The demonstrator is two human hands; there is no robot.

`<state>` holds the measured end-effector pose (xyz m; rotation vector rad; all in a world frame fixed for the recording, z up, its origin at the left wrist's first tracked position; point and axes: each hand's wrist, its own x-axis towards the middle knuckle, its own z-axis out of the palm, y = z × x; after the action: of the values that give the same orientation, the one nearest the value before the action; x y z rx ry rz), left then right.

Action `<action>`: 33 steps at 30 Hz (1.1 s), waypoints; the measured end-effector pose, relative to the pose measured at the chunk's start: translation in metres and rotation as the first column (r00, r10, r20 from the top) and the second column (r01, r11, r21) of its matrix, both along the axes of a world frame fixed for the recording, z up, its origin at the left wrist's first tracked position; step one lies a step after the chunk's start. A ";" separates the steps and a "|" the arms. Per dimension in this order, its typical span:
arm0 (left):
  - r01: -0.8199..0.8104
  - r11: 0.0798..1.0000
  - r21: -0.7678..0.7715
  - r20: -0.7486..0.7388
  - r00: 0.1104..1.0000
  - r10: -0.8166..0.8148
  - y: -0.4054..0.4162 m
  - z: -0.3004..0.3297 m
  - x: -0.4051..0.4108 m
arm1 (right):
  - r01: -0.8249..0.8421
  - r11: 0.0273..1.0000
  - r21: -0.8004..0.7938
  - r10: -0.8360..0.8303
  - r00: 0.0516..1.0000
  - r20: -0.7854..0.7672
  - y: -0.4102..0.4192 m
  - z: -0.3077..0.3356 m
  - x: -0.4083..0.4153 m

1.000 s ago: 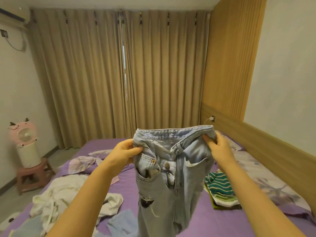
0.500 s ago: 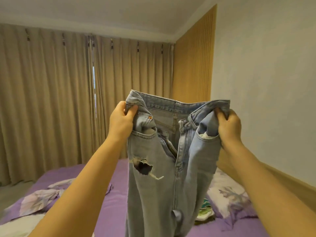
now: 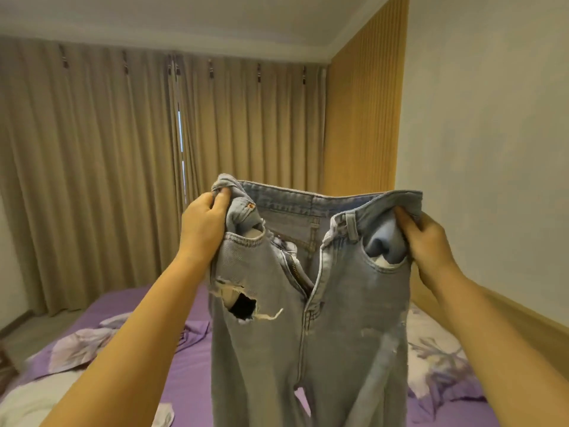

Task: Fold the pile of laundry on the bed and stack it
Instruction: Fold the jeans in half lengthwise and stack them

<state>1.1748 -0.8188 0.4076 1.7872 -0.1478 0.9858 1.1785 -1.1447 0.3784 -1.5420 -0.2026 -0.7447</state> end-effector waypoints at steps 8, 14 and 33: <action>0.128 0.982 -0.138 -0.697 0.692 -0.188 -0.001 -0.259 0.033 | -0.262 0.919 -0.294 0.080 0.855 -0.513 -0.002 -0.235 0.076; -0.216 0.829 -0.515 -0.811 0.436 -0.390 -0.024 -0.406 0.006 | -0.367 0.926 -0.087 0.175 0.622 -0.763 0.010 -0.384 0.090; -0.021 0.978 0.206 -0.962 0.180 0.206 0.019 -0.598 0.061 | -0.583 0.667 -0.464 -0.196 0.463 -0.864 0.034 -0.572 0.141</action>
<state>1.2359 -0.7993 -0.1900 2.2617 0.8002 -0.3246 1.3196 -1.1110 -0.1937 -2.4280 0.1195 0.5472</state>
